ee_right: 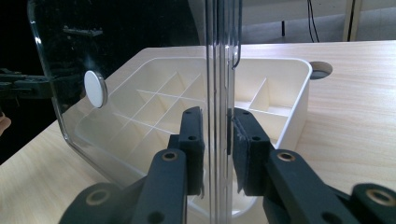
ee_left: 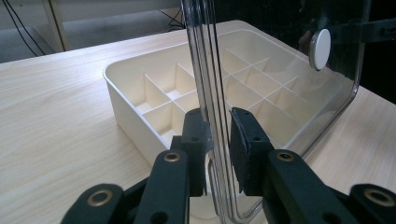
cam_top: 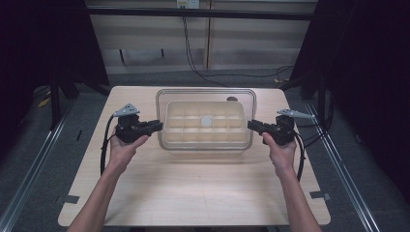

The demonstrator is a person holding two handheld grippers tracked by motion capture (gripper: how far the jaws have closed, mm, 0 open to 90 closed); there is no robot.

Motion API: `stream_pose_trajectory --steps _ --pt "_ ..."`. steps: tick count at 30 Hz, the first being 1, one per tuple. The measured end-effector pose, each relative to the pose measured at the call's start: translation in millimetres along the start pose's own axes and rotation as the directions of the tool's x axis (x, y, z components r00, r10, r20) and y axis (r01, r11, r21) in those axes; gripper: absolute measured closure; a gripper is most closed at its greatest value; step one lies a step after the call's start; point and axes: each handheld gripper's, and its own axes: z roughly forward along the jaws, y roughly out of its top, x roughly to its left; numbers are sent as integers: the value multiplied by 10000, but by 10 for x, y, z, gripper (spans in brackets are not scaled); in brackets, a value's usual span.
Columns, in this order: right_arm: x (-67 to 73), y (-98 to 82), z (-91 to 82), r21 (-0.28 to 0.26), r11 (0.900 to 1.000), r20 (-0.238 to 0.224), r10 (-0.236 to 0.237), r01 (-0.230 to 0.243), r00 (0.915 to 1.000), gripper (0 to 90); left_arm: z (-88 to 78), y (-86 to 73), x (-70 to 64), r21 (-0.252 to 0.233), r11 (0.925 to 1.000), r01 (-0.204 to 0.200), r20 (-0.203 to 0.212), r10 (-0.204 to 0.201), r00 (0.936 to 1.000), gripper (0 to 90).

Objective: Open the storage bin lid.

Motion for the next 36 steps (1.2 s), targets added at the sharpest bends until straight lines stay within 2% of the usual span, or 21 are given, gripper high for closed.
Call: stream_pose_trajectory --steps 9,21,27,31,34,36 --pt "69 6 -31 -42 9999 -131 -134 134 9998 762 -93 1 -5 -79 9999 -123 21 123 9999 767" --pt "129 2 -91 90 9998 -172 -160 162 9997 767 -136 -1 -50 -48 10000 -84 -44 83 10000 766" --pt "157 30 -155 51 9997 -241 -230 232 9994 772 -155 0 -76 205 9990 -393 -61 394 9992 761" --pt "175 25 -156 193 9991 -276 -383 389 9989 772 -165 -26 -90 301 9987 -405 -101 409 9991 761" --pt "180 -12 -166 301 9993 -147 -230 234 9996 770 -170 -42 -120 364 9989 -304 -83 308 9995 761" --pt "185 -52 -180 420 9988 -102 -251 255 9996 770 -184 -45 -137 423 9982 -419 -77 422 9991 761"
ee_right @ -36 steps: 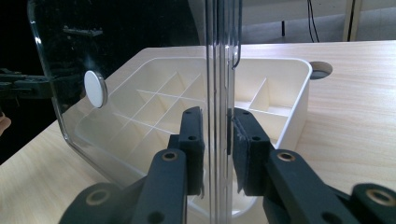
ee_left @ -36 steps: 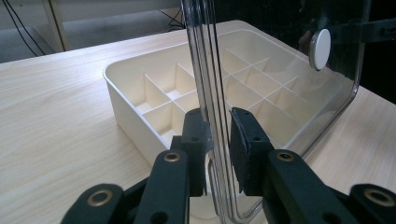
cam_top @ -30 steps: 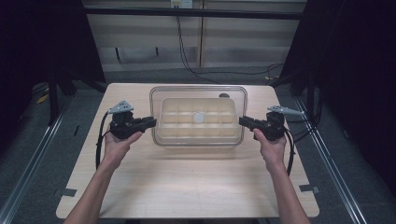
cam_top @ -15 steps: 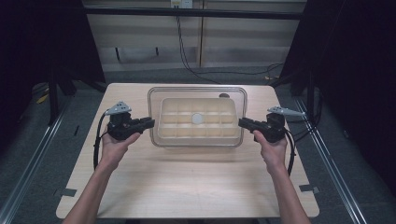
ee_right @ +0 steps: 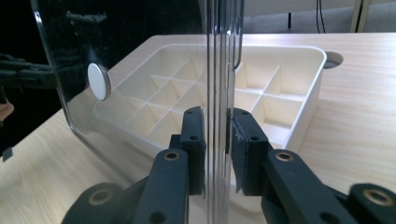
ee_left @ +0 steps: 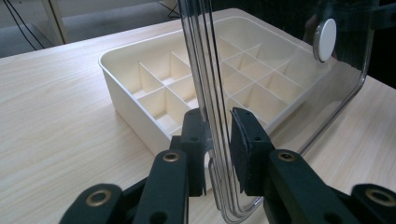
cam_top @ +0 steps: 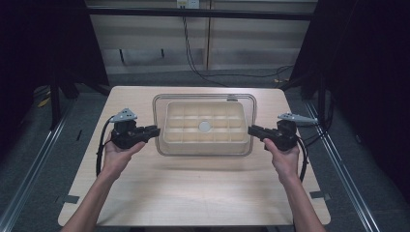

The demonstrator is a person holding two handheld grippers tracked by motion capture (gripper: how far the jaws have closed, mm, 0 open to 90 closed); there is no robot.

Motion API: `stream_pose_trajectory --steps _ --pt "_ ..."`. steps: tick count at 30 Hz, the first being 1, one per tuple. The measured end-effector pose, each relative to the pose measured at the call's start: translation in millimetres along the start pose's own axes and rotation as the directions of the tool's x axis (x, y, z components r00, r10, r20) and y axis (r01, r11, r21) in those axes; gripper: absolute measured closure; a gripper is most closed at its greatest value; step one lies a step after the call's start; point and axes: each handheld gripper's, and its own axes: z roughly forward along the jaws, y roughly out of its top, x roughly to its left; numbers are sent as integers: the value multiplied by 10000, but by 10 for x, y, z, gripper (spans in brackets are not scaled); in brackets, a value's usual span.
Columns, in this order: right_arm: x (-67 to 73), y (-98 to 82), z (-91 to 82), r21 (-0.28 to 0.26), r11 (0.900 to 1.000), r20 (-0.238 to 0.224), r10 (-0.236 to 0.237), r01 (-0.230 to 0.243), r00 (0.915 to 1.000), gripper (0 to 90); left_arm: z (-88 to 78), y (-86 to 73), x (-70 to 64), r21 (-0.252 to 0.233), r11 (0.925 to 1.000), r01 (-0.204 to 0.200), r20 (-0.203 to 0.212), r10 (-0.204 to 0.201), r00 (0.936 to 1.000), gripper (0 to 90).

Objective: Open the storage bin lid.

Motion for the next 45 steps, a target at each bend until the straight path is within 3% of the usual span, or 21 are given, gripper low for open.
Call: stream_pose_trajectory --steps 10,20,41,45 --pt "51 -45 -124 122 9997 -156 -199 201 9997 770 -106 -28 -122 63 9992 -404 96 403 9991 764" --pt "150 -145 -183 292 9993 -215 -215 221 9995 772 -136 -141 -154 294 9992 -285 3 285 9996 765" --pt "236 -312 -382 468 9987 -364 -194 211 9991 780 -229 -311 -343 694 9959 -587 250 571 9981 765" --pt "257 -347 -403 494 9986 -433 -146 167 9990 783 -251 -341 -368 730 9966 -392 272 373 9989 767"
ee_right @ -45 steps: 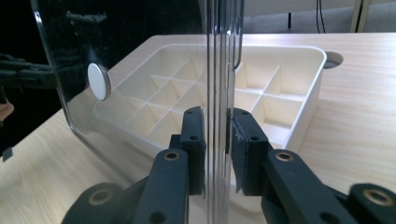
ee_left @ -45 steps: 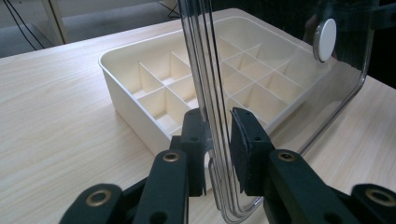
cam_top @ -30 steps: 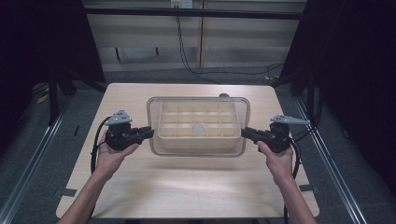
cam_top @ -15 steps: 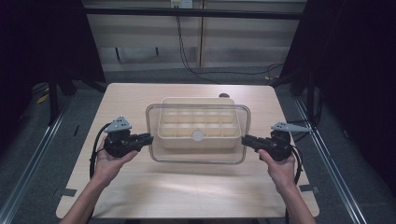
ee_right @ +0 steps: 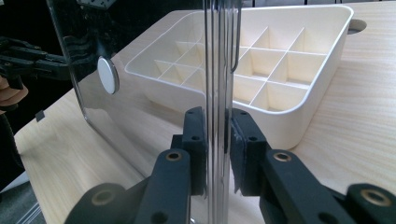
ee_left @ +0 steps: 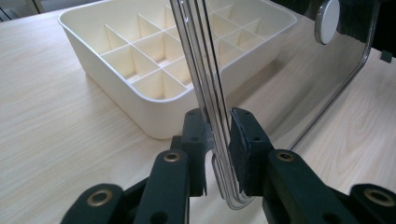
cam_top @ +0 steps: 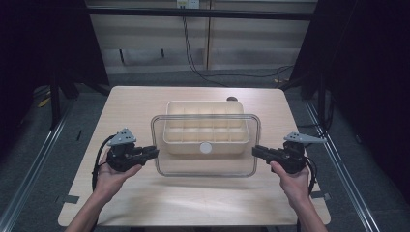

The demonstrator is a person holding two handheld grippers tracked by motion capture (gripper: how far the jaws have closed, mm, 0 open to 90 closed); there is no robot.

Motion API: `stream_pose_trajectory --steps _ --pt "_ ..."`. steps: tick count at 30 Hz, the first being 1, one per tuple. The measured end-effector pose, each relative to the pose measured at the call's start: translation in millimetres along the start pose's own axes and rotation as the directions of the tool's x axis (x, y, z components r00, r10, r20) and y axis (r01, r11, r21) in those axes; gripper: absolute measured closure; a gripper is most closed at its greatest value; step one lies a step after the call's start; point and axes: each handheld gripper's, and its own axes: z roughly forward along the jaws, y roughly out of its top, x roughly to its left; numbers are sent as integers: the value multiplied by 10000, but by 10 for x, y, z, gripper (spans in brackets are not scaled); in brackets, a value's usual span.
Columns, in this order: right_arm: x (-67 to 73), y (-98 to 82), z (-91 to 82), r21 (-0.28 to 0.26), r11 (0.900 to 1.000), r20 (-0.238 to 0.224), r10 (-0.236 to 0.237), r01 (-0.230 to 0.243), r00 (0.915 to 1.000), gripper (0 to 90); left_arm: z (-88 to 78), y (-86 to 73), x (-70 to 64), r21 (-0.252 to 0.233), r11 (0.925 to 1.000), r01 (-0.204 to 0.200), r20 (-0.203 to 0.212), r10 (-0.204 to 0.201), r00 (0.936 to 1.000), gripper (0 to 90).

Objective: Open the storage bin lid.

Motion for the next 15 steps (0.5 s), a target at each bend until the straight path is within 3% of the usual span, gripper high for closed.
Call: stream_pose_trajectory --steps 15 --pt "19 -223 14 471 9986 -173 261 -253 9995 784 -49 -165 -72 395 9992 -100 73 97 9999 774"
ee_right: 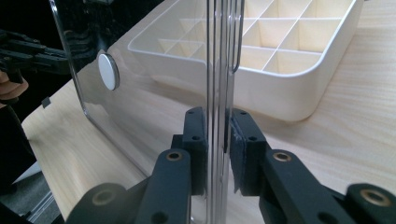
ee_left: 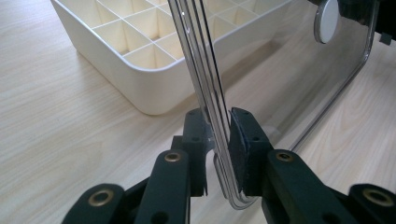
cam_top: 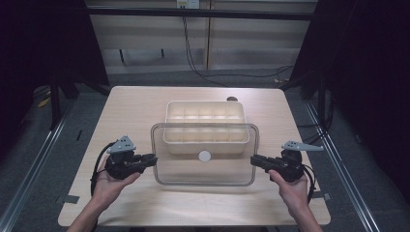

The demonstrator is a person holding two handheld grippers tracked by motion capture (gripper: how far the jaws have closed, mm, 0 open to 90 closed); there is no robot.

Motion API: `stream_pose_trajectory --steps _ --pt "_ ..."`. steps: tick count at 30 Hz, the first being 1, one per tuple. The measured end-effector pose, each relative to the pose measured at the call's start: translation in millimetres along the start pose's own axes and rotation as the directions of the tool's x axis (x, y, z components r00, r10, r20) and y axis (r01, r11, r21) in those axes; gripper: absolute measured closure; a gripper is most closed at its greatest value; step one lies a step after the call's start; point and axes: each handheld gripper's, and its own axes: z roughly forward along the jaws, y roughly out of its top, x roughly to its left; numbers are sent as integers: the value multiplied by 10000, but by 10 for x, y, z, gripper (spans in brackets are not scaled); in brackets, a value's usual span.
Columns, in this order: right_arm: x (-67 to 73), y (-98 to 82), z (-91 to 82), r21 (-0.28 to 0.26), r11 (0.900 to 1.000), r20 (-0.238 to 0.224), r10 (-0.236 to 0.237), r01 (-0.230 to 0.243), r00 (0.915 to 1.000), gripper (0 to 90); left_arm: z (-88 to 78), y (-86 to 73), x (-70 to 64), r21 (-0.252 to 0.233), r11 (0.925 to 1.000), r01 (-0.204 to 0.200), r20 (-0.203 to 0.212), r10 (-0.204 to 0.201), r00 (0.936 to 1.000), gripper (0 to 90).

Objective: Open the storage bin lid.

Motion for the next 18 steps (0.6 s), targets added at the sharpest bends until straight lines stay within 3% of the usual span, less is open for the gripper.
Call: stream_pose_trajectory --steps 18 --pt "77 -153 -125 149 9998 -202 128 -125 9997 789 -70 -82 -109 130 9999 95 241 -98 9997 783"
